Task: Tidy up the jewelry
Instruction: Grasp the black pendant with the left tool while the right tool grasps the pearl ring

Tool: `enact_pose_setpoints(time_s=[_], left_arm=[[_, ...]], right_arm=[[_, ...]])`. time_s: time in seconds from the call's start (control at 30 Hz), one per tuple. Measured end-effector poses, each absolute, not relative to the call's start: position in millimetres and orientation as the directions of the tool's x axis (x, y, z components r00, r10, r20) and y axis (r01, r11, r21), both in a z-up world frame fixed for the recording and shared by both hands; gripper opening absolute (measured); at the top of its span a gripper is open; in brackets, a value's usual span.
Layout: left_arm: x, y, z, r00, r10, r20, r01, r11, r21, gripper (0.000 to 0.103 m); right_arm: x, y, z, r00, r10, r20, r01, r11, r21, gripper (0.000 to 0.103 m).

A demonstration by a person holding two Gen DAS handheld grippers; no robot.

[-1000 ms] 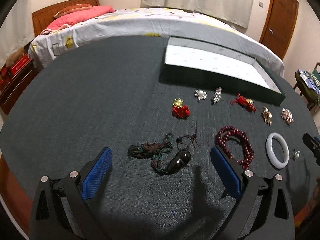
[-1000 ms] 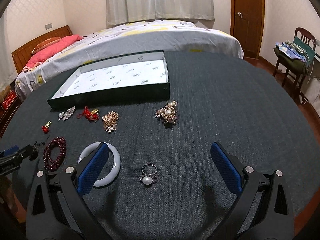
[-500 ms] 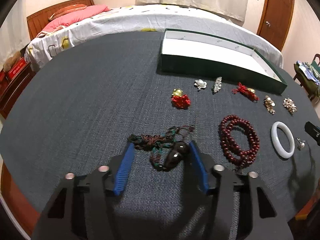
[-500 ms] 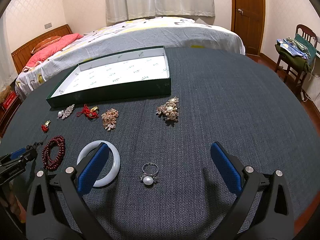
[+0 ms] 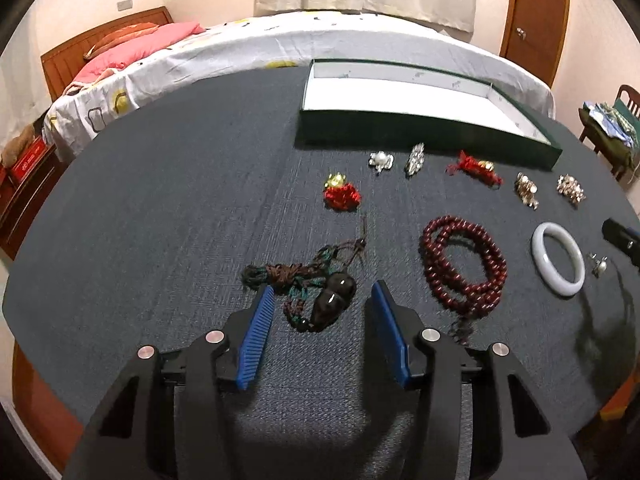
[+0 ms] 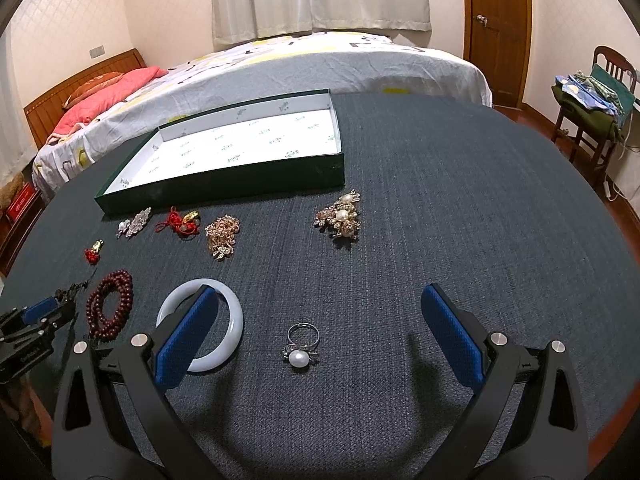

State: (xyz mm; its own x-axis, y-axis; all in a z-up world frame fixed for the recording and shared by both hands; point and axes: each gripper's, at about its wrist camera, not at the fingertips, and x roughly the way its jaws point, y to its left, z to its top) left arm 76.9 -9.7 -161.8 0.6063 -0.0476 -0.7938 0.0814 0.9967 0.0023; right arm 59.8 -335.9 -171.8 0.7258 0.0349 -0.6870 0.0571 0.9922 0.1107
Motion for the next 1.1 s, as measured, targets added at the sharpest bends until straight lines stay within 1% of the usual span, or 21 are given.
enact_pose_setpoints(time_s=[0.07, 0.17, 0.3, 0.43, 0.5, 0.53, 0.6, 0.67, 0.73, 0.83, 0.9, 0.97, 1.03, 1.1], left_arm=[[76.4, -6.9, -162.1, 0.614, -0.043, -0.788, 0.075, 0.997, 0.004, 0.036], [76.0, -5.2, -162.4, 0.620, -0.029, -0.784, 0.065, 0.998, 0.014, 0.027], [77.8, -5.2, -162.9, 0.623, -0.020, -0.782, 0.064, 0.998, 0.025, 0.024], [78.8, -1.2, -160.2, 0.631, -0.036, -0.775, 0.055, 0.998, -0.002, 0.019], [79.7, 0.3, -158.7, 0.634, -0.037, -0.772, 0.049, 0.999, -0.008, 0.018], [79.8, 0.2, -158.6, 0.634, -0.037, -0.773, 0.048, 0.999, -0.008, 0.018], [79.7, 0.4, -158.8, 0.634, -0.036, -0.773, 0.046, 0.999, -0.009, 0.018], [79.6, 0.5, -158.4, 0.635, -0.034, -0.772, 0.044, 0.999, -0.008, 0.018], [79.5, 1.4, -158.1, 0.636, -0.033, -0.771, 0.039, 0.999, -0.010, 0.018], [80.0, 2.9, -157.6, 0.638, -0.030, -0.769, 0.030, 0.999, -0.013, 0.018], [79.4, 2.8, -157.5, 0.639, -0.028, -0.769, 0.028, 1.000, -0.013, 0.018], [79.7, 2.9, -157.4, 0.639, -0.027, -0.769, 0.027, 1.000, -0.013, 0.018], [80.1, 3.8, -157.5, 0.639, -0.026, -0.769, 0.025, 1.000, -0.013, 0.018], [80.1, 4.0, -157.7, 0.640, -0.023, -0.768, 0.022, 1.000, -0.012, 0.018]], right_arm=[[59.9, -336.3, -172.1, 0.725, 0.035, -0.688, 0.059, 0.992, 0.112, 0.099], [59.7, -336.3, -172.6, 0.724, 0.035, -0.689, 0.059, 0.992, 0.113, 0.099], [59.1, -336.3, -175.0, 0.720, 0.034, -0.694, 0.059, 0.992, 0.110, 0.099], [58.5, -337.6, -178.0, 0.714, 0.032, -0.699, 0.061, 0.992, 0.108, 0.098], [57.8, -337.7, -180.0, 0.707, 0.034, -0.706, 0.058, 0.993, 0.106, 0.088], [58.3, -337.3, -181.3, 0.701, 0.036, -0.712, 0.056, 0.993, 0.105, 0.079], [58.1, -336.7, -185.9, 0.683, 0.045, -0.729, 0.051, 0.993, 0.109, 0.074], [56.7, -336.6, -188.7, 0.674, 0.050, -0.737, 0.048, 0.993, 0.111, 0.065], [54.4, -335.9, -190.5, 0.668, 0.056, -0.742, 0.042, 0.993, 0.113, 0.063], [51.7, -333.7, -192.2, 0.664, 0.059, -0.745, 0.029, 0.994, 0.104, 0.055], [49.6, -332.4, -194.0, 0.663, 0.057, -0.747, 0.024, 0.995, 0.098, 0.052], [48.2, -330.9, -194.1, 0.663, 0.054, -0.747, 0.018, 0.996, 0.088, 0.045], [46.1, -329.3, -194.4, 0.664, 0.054, -0.746, 0.010, 0.997, 0.081, 0.042], [43.8, -326.9, -194.6, 0.667, 0.051, -0.743, 0.000, 0.998, 0.068, 0.034]])
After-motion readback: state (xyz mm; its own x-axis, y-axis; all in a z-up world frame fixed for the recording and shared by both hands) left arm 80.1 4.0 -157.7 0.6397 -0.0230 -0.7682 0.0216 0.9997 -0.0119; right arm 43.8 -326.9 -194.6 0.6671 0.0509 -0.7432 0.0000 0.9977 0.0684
